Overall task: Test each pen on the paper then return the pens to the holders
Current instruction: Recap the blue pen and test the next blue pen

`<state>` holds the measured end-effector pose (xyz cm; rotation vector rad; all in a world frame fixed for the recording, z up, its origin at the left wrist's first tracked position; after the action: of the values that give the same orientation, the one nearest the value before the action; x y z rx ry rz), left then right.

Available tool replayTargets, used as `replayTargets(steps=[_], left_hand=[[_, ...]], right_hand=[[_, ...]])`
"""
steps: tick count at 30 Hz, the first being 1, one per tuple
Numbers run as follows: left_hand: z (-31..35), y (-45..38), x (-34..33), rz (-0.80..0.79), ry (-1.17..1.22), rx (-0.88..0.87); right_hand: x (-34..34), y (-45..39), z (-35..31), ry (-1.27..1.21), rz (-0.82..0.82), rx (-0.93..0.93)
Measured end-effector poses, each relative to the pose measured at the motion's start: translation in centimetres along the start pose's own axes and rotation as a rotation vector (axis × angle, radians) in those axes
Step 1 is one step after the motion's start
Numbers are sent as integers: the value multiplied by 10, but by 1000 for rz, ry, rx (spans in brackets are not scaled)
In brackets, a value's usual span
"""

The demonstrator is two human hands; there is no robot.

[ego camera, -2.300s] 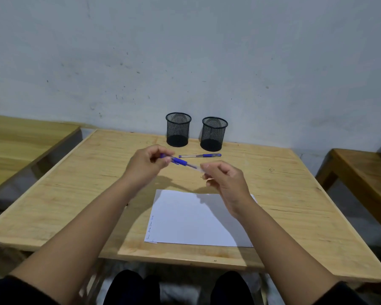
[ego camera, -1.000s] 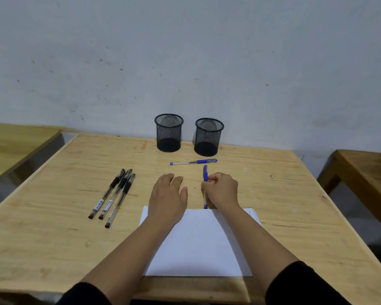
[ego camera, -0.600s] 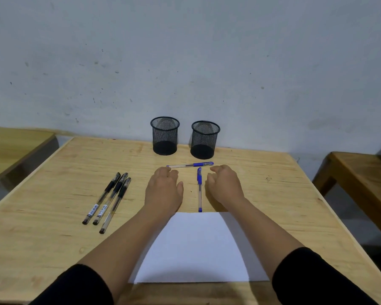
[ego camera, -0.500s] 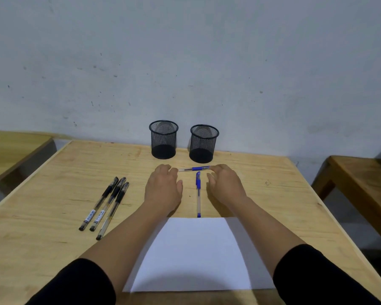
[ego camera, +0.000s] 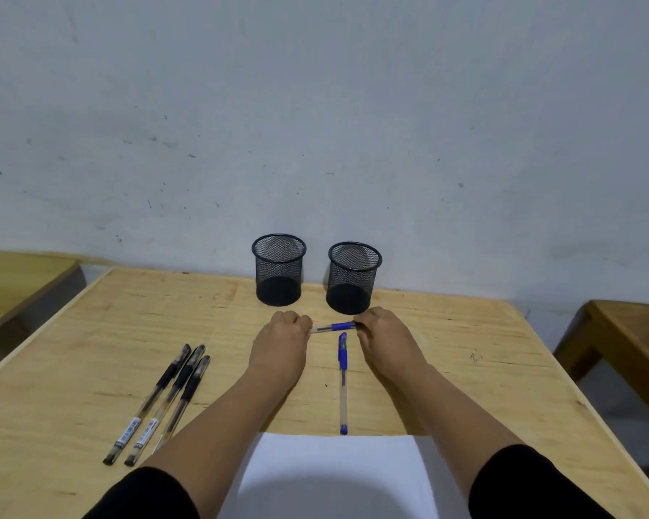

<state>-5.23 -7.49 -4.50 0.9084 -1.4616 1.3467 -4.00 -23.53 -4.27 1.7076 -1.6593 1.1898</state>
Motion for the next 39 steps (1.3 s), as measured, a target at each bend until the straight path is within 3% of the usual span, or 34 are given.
replayTargets(steps=[7, 11, 15, 20, 23, 28, 34, 39], left_hand=[[-2, -10, -3, 38, 46, 19], [-8, -10, 4, 81, 97, 40], [-15, -1, 24, 135, 320, 102], [-7, 30, 51, 70, 821, 281], [4, 47, 67, 68, 925, 250], [-2, 62, 85, 28, 926, 198], [-22, 72, 113, 80, 979, 178], [-39, 88, 123, 48, 926, 159]], right_hand=[[-2, -9, 7, -63, 41, -8], [11, -7, 1, -238, 65, -51], [35, 5, -13, -711, 212, -178], [43, 25, -42, -1280, 320, -345], [39, 43, -66, -1238, 290, -317], [47, 66, -92, -934, 258, -197], [47, 92, -119, -694, -59, -21], [54, 104, -126, -726, -152, -27]])
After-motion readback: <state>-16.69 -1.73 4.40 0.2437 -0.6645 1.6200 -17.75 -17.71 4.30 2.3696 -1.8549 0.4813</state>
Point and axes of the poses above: each hand's wrist, its own y-axis away from the middle knuckle, its own x-axis out of the back of the hand, z = x × y, the point moved 4 cm from there along -y, towards the middle knuckle, and after that the axes turned 14 degrees about -y, right-handed, at the moved point
